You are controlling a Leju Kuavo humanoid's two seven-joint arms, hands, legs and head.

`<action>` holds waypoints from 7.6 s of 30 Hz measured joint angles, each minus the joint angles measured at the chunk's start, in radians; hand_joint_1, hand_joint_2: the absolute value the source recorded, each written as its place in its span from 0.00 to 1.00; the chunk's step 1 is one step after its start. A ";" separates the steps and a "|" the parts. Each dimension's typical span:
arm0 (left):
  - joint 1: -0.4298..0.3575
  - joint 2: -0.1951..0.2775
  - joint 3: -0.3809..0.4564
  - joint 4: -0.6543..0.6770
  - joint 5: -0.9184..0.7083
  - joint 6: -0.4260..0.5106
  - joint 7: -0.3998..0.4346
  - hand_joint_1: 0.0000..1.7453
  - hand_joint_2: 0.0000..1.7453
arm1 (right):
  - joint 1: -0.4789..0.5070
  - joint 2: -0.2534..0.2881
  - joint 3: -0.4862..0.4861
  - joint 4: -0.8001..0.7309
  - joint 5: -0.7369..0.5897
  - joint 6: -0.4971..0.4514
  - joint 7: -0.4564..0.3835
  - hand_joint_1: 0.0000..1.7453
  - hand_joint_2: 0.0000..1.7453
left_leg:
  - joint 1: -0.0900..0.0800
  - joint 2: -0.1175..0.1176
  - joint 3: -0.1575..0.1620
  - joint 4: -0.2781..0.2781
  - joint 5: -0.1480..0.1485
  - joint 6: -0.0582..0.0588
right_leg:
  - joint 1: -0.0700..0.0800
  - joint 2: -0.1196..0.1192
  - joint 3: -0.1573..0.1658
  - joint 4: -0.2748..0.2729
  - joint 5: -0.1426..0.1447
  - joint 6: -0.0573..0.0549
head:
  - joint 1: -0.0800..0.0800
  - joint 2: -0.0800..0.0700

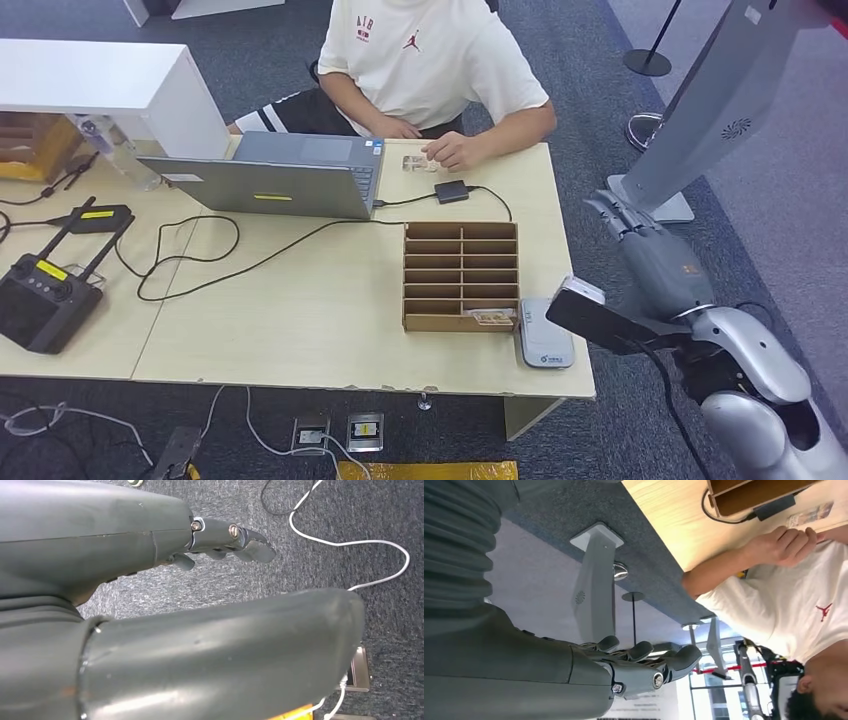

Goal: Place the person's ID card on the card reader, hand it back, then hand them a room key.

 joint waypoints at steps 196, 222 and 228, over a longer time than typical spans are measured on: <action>-0.069 -0.009 -0.004 -0.035 -0.086 -0.055 0.114 0.00 0.00 | -0.014 0.224 0.287 0.558 -0.003 -0.284 -0.185 1.00 1.00 | 0.000 0.000 0.000 0.000 0.000 0.000 | 0.000 0.000 0.000 0.000 0.000 0.000 | 0.000 0.000; -0.076 -0.013 -0.004 -0.036 -0.113 -0.031 0.082 0.00 0.00 | -0.143 0.218 0.072 0.480 0.088 -0.488 -0.250 1.00 1.00 | 0.000 0.000 0.000 0.000 0.000 0.000 | 0.000 0.001 0.000 0.000 0.000 0.000 | 0.000 0.000; -0.083 -0.021 -0.004 -0.035 -0.131 -0.030 0.079 0.00 0.00 | -0.231 0.234 0.054 0.544 0.092 -0.502 -0.329 1.00 1.00 | 0.000 0.000 0.000 0.000 0.000 0.000 | 0.000 0.000 0.000 0.001 0.000 0.000 | 0.000 0.000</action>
